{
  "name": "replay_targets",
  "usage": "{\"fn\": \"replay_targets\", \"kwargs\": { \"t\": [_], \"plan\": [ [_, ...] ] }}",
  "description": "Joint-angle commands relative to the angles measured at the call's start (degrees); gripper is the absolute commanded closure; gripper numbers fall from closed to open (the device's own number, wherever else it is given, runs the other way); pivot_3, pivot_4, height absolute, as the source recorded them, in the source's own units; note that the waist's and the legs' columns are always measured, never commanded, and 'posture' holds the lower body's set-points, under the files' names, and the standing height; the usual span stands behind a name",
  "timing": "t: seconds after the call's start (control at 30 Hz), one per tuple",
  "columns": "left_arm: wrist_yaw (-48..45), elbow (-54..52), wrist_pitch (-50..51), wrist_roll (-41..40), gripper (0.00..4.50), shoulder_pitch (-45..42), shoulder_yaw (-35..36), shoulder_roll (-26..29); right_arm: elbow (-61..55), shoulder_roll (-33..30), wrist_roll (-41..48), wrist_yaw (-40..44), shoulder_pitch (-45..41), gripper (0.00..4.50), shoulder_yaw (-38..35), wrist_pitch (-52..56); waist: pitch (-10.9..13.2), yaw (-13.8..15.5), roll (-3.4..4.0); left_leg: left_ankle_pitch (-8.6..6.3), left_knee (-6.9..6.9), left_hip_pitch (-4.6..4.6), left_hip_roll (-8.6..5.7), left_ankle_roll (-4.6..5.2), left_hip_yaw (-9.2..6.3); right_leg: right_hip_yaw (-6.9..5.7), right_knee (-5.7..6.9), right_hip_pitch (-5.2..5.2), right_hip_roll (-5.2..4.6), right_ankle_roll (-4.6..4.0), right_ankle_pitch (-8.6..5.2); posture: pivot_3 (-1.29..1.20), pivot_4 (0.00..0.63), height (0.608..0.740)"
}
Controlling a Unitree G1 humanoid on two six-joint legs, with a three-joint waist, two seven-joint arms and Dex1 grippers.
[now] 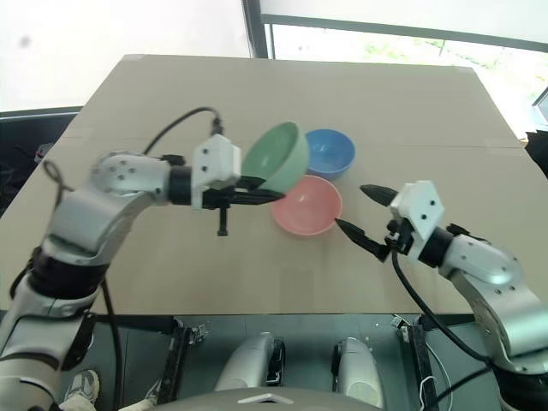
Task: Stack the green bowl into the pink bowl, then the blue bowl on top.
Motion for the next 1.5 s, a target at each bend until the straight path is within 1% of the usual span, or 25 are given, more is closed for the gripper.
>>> {"fn": "replay_targets", "kwargs": {
  "t": [0.03,0.07,0.1,0.13,0.2,0.3,0.4,0.57,0.8,0.87,0.9,0.93,0.97,1.0,1.07,1.1,1.13,1.2,1.3,1.33,1.4,1.47,1.5],
  "plan": [
    [-3.96,6.29,-7.64,4.20,4.40,-3.96,-3.55,-2.80,-5.45,-0.41,0.95,-2.38,3.72,0.63,-4.99,0.38,0.00,-0.10,0.00,0.00,0.01,0.00,0.00,0.00,0.00,0.01,0.01,0.00,0.01,0.00,0.00,0.00,0.150,0.740],
    [-5.37,8.48,-9.98,5.56,4.40,-4.73,-4.94,-3.65,-6.55,-0.45,0.81,-3.05,5.31,0.63,-5.97,0.70,-0.01,-0.09,-0.01,0.00,0.01,0.00,0.01,0.00,0.00,0.01,0.02,0.00,0.03,0.00,0.00,0.00,0.150,0.740],
    [-6.64,10.87,-12.34,7.12,4.40,-5.69,-6.48,-4.55,-8.29,-0.08,1.25,-3.45,8.48,0.63,-8.54,0.93,-0.01,-0.10,0.00,0.00,0.01,0.01,0.01,0.01,-0.01,0.01,0.01,0.00,0.03,0.00,0.00,0.00,0.150,0.740],
    [-7.85,12.86,-14.74,8.43,4.40,-6.41,-7.51,-5.07,-9.88,0.23,1.92,-3.46,11.52,0.63,-11.23,1.02,0.00,-0.13,0.00,-0.01,0.01,0.00,0.01,0.01,-0.01,0.01,0.01,0.00,0.03,0.00,0.00,0.00,0.150,0.740],
    [-9.46,16.48,-17.33,10.08,4.40,-7.85,-8.64,-6.08,-12.91,1.17,3.60,-2.33,18.46,0.63,-17.57,0.44,0.00,0.93,0.03,-0.02,0.01,-0.07,-0.02,0.04,-0.04,-0.02,-0.01,-0.01,0.02,0.00,0.00,0.00,0.150,0.740],
    [-12.46,21.55,-22.39,12.68,4.40,-9.63,-9.89,-6.96,-15.83,3.14,7.99,-0.42,27.98,0.63,-26.08,-0.55,-0.01,1.05,0.03,-0.05,-0.04,-0.12,-0.03,0.09,-0.02,-0.04,0.01,0.00,0.02,0.01,0.00,0.00,0.150,0.740],
    [-14.24,25.82,-26.81,15.03,4.40,-11.11,-10.51,-7.89,-17.16,4.35,13.80,-0.24,32.50,0.63,-31.50,-0.61,-0.01,0.99,0.02,-0.09,0.05,-0.06,-0.02,0.15,0.02,0.02,-0.08,0.03,0.00,0.03,0.00,0.00,0.150,0.740],
    [-15.66,31.02,-31.28,16.87,4.40,-13.04,-10.18,-9.76,-18.84,4.78,17.07,-2.80,34.24,0.63,-34.55,-1.54,-0.03,1.01,0.03,-0.21,0.22,0.05,0.25,0.37,0.02,0.11,0.08,0.06,0.06,0.02,0.00,0.00,0.150,0.740],
    [-17.57,34.77,-34.37,18.37,4.40,-14.84,-9.99,-10.95,-20.52,4.35,20.30,-4.75,36.24,0.63,-34.46,-4.41,-0.03,1.10,0.03,-0.18,0.25,-0.09,0.18,0.31,0.04,0.11,0.01,0.03,0.02,0.03,0.00,0.00,0.150,0.740],
    [-18.90,35.24,-34.04,18.08,3.69,-15.12,-10.05,-11.20,-20.52,3.78,20.27,-5.29,36.19,0.63,-33.85,-4.78,-0.03,1.11,0.02,-0.20,0.29,-0.10,0.16,0.33,0.04,0.11,0.00,0.03,0.00,0.03,0.00,0.00,0.150,0.740],
    [-19.15,35.33,-33.92,18.07,3.49,-15.21,-9.94,-11.40,-20.52,3.51,20.41,-5.56,36.19,0.63,-33.55,-4.88,-0.03,1.09,0.03,-0.20,0.32,-0.10,0.16,0.34,0.04,0.12,0.00,0.04,0.00,0.03,0.00,0.00,0.150,0.740],
    [-19.46,35.36,-33.86,17.96,3.16,-15.23,-9.78,-11.56,-20.52,3.21,20.51,-5.86,36.17,0.63,-33.16,-4.99,-0.03,1.09,0.02,-0.20,0.34,-0.10,0.17,0.34,0.04,0.12,0.01,0.04,0.00,0.04,-0.01,0.00,0.150,0.740],
    [-19.13,35.42,-34.09,18.20,2.70,-15.25,-9.56,-11.73,-20.52,2.96,20.54,-6.14,36.08,0.63,-32.81,-5.03,-0.03,1.10,0.03,-0.20,0.38,-0.10,0.18,0.34,0.03,0.12,0.04,0.04,0.00,0.04,-0.01,0.00,0.150,0.740],
    [-18.62,35.61,-34.41,18.43,2.50,-15.33,-9.27,-11.98,-20.52,2.78,20.67,-6.45,35.92,0.63,-32.55,-4.93,-0.03,1.09,0.03,-0.21,0.40,-0.09,0.19,0.34,0.03,0.12,0.05,0.05,0.00,0.04,-0.01,0.00,0.150,0.740],
    [-17.39,36.02,-33.94,18.37,1.67,-15.84,-8.26,-12.47,-20.50,2.37,20.90,-7.13,35.34,0.63,-31.95,-4.58,-0.03,1.09,0.03,-0.21,0.44,-0.08,0.21,0.35,0.02,0.12,0.08,0.06,0.01,0.04,-0.01,0.00,0.150,0.740],
    [-17.10,36.10,-33.50,18.04,1.41,-16.05,-7.70,-12.60,-20.49,2.13,20.88,-7.24,35.18,0.63,-31.61,-4.51,-0.03,1.08,0.02,-0.21,0.45,-0.08,0.22,0.35,0.03,0.12,0.08,0.06,0.01,0.03,-0.01,0.00,0.150,0.740],
    [-16.65,35.86,-32.59,17.02,1.04,-16.25,-6.63,-12.82,-20.27,1.78,20.52,-7.03,35.06,0.63,-31.08,-4.42,-0.03,1.08,0.02,-0.21,0.46,-0.08,0.22,0.36,0.03,0.13,0.08,0.06,0.01,0.03,0.00,0.00,0.150,0.740],
    [-15.68,34.79,-26.42,13.82,1.04,-16.47,-3.62,-12.62,-18.92,0.58,19.73,-6.59,34.13,0.63,-30.00,-4.05,-0.02,1.05,0.02,-0.21,0.46,-0.10,0.22,0.36,0.03,0.13,0.08,0.05,0.01,0.03,0.00,0.00,0.150,0.740],
    [-14.08,31.83,-13.66,8.26,1.04,-15.95,1.29,-11.88,-16.05,-1.99,18.53,-6.73,31.28,0.63,-28.22,-3.17,-0.02,0.78,0.02,-0.21,0.49,-0.11,0.23,0.36,0.02,0.14,0.07,0.04,0.01,0.04,0.00,0.00,0.150,0.740],
    [-13.65,30.23,-10.65,6.00,1.04,-15.00,3.30,-11.39,-14.42,-3.47,17.93,-6.95,29.26,0.63,-26.90,-2.31,-0.02,0.66,0.02,-0.21,0.49,-0.10,0.24,0.36,0.03,0.15,0.09,0.05,0.01,0.04,0.00,0.00,0.150,0.740],
    [-11.03,26.06,-5.44,1.23,1.04,-11.05,8.61,-10.49,-8.91,-7.40,13.08,-6.95,22.96,0.63,-21.90,-1.76,-0.03,0.35,0.03,-0.21,0.48,-0.10,0.24,0.35,0.00,0.12,0.08,0.06,0.01,0.04,0.00,0.00,0.150,0.740],
    [-7.52,22.79,-3.49,-1.17,1.04,-7.90,12.82,-10.03,-3.15,-10.45,7.65,-5.98,15.90,0.63,-16.07,-3.27,-0.04,-0.42,0.03,-0.21,0.50,-0.07,0.23,0.35,0.05,0.18,0.08,0.07,0.01,0.05,0.00,0.00,0.150,0.740],
    [-7.02,21.56,-0.65,-2.44,1.04,-6.90,13.75,-9.21,-0.20,-11.43,4.96,-5.73,11.97,0.63,-13.12,-4.44,-0.03,-0.43,0.02,-0.21,0.53,-0.03,0.23,0.36,0.09,0.25,0.09,0.09,0.00,0.05,0.00,0.00,0.150,0.740]
  ]
}}
